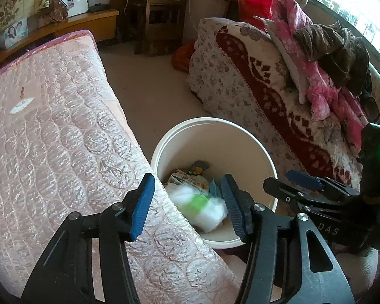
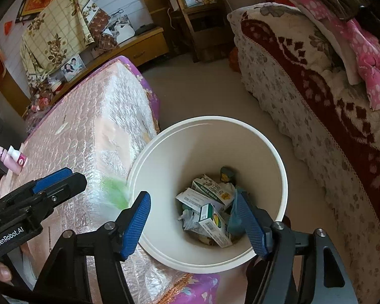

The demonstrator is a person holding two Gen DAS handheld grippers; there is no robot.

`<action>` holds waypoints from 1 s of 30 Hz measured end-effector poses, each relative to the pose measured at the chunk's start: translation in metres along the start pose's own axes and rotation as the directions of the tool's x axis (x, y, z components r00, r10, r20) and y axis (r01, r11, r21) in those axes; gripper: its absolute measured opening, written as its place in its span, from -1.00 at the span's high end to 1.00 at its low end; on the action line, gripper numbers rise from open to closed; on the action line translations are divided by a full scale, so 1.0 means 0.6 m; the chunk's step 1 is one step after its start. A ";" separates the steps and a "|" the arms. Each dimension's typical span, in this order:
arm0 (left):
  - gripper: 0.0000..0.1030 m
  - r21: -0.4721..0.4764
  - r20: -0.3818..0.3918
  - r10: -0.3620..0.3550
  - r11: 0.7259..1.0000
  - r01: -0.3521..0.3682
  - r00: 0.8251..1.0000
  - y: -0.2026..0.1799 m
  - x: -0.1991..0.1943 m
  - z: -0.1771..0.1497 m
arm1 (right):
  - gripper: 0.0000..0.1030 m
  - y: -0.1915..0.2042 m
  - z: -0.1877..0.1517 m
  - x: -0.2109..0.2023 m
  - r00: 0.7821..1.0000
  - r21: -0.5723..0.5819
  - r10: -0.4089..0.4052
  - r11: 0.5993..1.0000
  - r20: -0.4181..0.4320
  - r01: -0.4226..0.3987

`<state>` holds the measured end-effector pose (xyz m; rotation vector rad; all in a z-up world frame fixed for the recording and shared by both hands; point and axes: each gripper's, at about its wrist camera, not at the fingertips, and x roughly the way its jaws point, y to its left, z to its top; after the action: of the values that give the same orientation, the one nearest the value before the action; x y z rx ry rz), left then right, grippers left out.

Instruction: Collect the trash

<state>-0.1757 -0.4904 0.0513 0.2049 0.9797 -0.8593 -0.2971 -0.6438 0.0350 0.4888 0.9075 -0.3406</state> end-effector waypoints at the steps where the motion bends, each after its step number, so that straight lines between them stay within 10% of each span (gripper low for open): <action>1: -0.04 -0.001 0.003 0.004 1.000 -0.004 1.000 0.000 -0.002 -0.001 | -0.33 0.000 0.000 0.000 1.000 0.001 0.001 1.000 0.000 -0.001; 30: -0.04 -0.087 0.211 0.153 0.987 -0.137 0.966 0.048 -0.121 -0.044 | -0.33 0.073 -0.028 -0.043 0.995 -0.049 -0.003 0.999 0.095 0.007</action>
<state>-0.1913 -0.4180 0.0877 0.1166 0.7796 -0.6951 -0.3018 -0.5959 0.0586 0.4220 0.8233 -0.3425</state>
